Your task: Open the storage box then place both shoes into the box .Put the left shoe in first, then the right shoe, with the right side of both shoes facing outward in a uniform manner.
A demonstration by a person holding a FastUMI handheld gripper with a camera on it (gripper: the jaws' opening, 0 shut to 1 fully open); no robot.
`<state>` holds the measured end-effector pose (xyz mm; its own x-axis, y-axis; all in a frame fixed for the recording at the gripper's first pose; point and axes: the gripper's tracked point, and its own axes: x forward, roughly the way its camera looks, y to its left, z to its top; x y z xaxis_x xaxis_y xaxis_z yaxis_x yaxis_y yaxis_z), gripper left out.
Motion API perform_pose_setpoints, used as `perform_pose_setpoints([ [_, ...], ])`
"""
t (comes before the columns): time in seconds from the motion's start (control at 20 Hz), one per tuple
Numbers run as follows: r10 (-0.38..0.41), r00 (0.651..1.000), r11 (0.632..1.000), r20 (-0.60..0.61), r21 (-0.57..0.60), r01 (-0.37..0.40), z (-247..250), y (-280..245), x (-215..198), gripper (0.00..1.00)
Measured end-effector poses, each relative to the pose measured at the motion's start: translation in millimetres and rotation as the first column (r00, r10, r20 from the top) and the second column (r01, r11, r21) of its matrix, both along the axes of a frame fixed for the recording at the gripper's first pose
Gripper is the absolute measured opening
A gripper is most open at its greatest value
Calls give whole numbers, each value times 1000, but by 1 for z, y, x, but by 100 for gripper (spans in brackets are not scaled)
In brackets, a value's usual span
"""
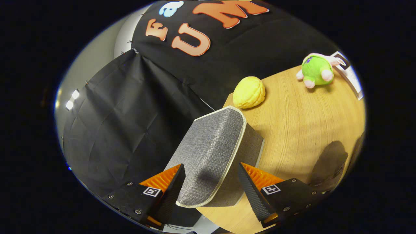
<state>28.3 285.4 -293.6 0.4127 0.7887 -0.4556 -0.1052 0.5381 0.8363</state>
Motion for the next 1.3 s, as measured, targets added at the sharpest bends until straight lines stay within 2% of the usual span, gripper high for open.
perform_pose_setpoints([
  [0.1,-19,999,1000,-39,24,20,-15,9,6,97],
  [0.25,-101,989,989,-104,100,112,-21,14,18,95],
  [0.4,-118,985,980,-127,145,136,-25,21,23,96],
  [0.5,-122,978,972,-169,179,153,-25,23,23,91],
  [0.65,-137,974,964,-181,202,173,-18,19,26,73],
  [0.85,-150,975,948,-167,256,190,1,2,30,55],
  [1.0,-189,973,920,-136,323,224,25,-6,41,47],
  [1.1,-158,976,907,-147,368,202,27,1,35,45],
  [1.2,-135,970,931,-203,309,194,5,12,24,45],
  [1.3,-169,959,936,-227,269,228,-10,14,26,32],
])
